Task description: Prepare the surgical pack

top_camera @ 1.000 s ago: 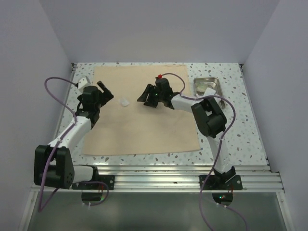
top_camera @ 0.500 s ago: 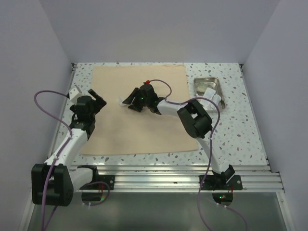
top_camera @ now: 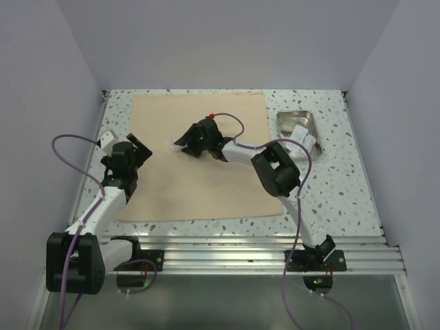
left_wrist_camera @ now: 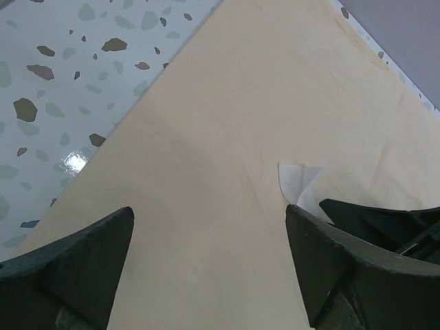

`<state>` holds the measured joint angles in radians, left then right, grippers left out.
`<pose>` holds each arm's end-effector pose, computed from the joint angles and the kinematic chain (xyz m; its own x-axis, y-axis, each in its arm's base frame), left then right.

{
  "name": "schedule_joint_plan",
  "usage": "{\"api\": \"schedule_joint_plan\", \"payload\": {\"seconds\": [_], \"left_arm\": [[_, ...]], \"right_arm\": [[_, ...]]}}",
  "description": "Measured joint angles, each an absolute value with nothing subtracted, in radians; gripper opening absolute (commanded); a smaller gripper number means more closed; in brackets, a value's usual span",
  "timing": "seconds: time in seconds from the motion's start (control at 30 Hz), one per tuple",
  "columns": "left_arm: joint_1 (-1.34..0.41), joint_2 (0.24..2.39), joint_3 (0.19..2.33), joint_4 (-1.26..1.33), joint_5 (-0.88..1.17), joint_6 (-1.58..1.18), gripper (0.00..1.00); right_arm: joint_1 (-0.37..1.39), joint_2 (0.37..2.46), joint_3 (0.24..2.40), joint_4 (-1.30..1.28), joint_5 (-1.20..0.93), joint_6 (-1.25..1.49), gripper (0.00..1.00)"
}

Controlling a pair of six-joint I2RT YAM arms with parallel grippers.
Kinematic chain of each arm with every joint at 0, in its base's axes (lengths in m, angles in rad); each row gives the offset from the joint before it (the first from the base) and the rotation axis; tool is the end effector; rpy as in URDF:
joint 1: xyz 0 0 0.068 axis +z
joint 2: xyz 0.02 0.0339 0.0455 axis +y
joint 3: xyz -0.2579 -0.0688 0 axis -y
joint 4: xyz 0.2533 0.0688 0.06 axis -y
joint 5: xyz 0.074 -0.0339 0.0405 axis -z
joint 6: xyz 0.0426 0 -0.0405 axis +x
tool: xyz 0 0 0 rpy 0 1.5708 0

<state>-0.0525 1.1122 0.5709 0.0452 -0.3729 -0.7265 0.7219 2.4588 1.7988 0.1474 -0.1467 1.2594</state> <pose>0.2543 0.0022 0.2116 -0.1753 -0.6103 -0.7726 -0.5184 0.7243 -0.4545 0.4148 0.3735 0.1114 -0.8261 0.5274 -0.1988 0.1208 0.5102 0.8515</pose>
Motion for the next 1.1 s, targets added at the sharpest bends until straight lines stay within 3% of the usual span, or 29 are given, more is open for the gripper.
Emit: {"api": "schedule_joint_plan", "payload": {"seconds": [0.1,0.43,0.6,0.87,1.1], "left_arm": [[-0.052,1.095,0.564,0.047,-0.380,-0.727,0.95],[-0.052,1.082,0.558,0.064,-0.383,-0.726,0.95],[-0.052,1.082,0.558,0.066,-0.383,-0.725,0.94],[-0.052,1.082,0.552,0.092,-0.366,-0.714,0.94],[-0.052,1.106,0.546,0.114,-0.333,-0.710,0.94]], "right_arm": [[0.723,2.468,1.813,0.142,-0.133,1.273,0.48],[0.727,2.503,1.847,0.117,-0.086,1.281,0.00],[0.727,2.471,1.777,0.160,-0.058,1.271,0.00],[0.690,2.183,1.460,0.184,-0.012,1.155,0.00],[0.453,1.850,1.282,0.193,-0.047,1.034,0.00]]}}
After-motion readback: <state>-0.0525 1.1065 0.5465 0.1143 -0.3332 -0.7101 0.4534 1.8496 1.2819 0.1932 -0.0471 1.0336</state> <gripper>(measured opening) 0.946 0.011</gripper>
